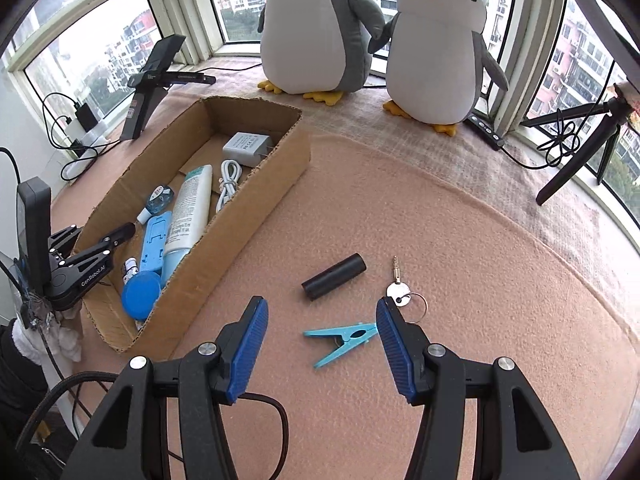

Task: Organize rigid objects
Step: 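Move the right tool toward the black cylinder, then grasp the black cylinder with the right tool, then carry the black cylinder into the box and open the right tool, then move the right tool back to the key on the ring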

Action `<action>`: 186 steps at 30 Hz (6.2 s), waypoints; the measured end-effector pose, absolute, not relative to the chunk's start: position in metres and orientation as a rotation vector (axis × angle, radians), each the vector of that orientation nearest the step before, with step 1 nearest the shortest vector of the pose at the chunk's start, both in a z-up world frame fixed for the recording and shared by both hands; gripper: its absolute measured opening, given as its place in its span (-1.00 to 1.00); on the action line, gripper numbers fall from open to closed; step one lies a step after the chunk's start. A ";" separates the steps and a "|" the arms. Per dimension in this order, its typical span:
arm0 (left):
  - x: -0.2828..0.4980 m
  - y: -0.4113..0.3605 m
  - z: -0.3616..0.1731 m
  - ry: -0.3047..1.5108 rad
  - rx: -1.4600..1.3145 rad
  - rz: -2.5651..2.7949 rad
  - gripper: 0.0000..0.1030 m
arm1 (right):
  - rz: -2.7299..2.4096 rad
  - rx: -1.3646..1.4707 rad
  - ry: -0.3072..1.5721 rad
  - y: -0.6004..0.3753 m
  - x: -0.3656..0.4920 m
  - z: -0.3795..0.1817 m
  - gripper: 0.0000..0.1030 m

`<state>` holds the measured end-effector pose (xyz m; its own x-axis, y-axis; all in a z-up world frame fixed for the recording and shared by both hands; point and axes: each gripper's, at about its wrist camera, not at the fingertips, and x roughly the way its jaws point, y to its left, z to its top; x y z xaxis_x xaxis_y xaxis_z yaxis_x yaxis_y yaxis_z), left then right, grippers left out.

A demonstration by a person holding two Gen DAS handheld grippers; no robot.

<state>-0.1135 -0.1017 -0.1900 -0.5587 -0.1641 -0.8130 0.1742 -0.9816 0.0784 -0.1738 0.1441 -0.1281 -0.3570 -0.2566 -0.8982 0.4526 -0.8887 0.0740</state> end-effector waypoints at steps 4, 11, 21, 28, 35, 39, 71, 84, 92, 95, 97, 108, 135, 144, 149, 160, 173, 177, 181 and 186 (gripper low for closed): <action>-0.113 -0.102 -0.190 0.016 1.363 -2.616 -0.48 | -2.281 1.493 0.265 0.157 -0.185 -0.139 0.02; -0.113 -0.101 -0.190 0.018 1.362 -2.615 -0.48 | -2.269 1.555 0.237 0.170 -0.201 -0.156 0.01; -0.113 -0.101 -0.190 0.014 1.359 -2.616 -0.48 | -2.195 1.590 0.021 0.157 -0.215 -0.159 0.01; -0.113 -0.101 -0.190 0.016 1.358 -2.617 -0.48 | -2.150 1.732 -0.113 0.150 -0.230 -0.180 -0.01; -0.113 -0.101 -0.190 0.017 1.358 -2.617 -0.48 | -2.141 1.774 -0.094 0.137 -0.237 -0.190 -0.11; -0.113 -0.100 -0.191 0.018 1.358 -2.618 -0.48 | -2.154 1.766 -0.025 0.126 -0.238 -0.191 -0.25; -0.113 -0.100 -0.191 0.023 1.356 -2.620 -0.48 | -2.300 1.429 0.112 0.092 -0.208 -0.105 -0.71; -0.112 -0.100 -0.191 0.023 1.356 -2.620 -0.48 | -2.238 1.323 0.147 0.026 -0.209 -0.092 -0.71; -0.113 -0.100 -0.191 0.025 1.356 -2.620 -0.48 | -2.227 1.348 0.184 0.003 -0.217 -0.111 -0.71; -0.113 -0.100 -0.191 0.025 1.356 -2.620 -0.48 | -2.226 1.362 0.207 -0.002 -0.220 -0.119 -0.71; -0.112 -0.100 -0.191 0.024 1.356 -2.620 -0.48 | -2.224 1.372 0.217 -0.003 -0.222 -0.124 -0.71; -0.112 -0.101 -0.191 0.025 1.356 -2.621 -0.48 | -2.215 1.361 0.250 -0.008 -0.225 -0.129 -0.69; -0.112 -0.102 -0.191 0.024 1.356 -2.621 -0.48 | -2.279 1.301 0.231 0.007 -0.216 -0.113 0.41; -0.112 -0.102 -0.191 0.024 1.356 -2.622 -0.48 | -2.299 1.307 0.225 0.026 -0.211 -0.111 0.41; -0.112 -0.102 -0.191 0.023 1.356 -2.622 -0.48 | -2.306 1.305 0.219 0.044 -0.205 -0.108 0.41; -0.111 -0.103 -0.191 0.014 1.356 -2.621 -0.48 | -2.339 1.343 0.220 0.105 -0.191 -0.116 0.41; -0.111 -0.102 -0.191 0.000 1.355 -2.618 -0.48 | -2.396 1.430 0.253 0.167 -0.188 -0.133 0.41; -0.111 -0.101 -0.191 -0.005 1.354 -2.617 -0.48 | -2.392 1.493 0.269 0.179 -0.187 -0.144 0.41; -0.111 -0.101 -0.191 -0.005 1.354 -2.617 -0.48 | -2.363 1.536 0.242 0.186 -0.188 -0.155 0.41; -0.111 -0.101 -0.191 -0.004 1.355 -2.617 -0.48 | -2.346 1.557 0.154 0.190 -0.193 -0.162 0.38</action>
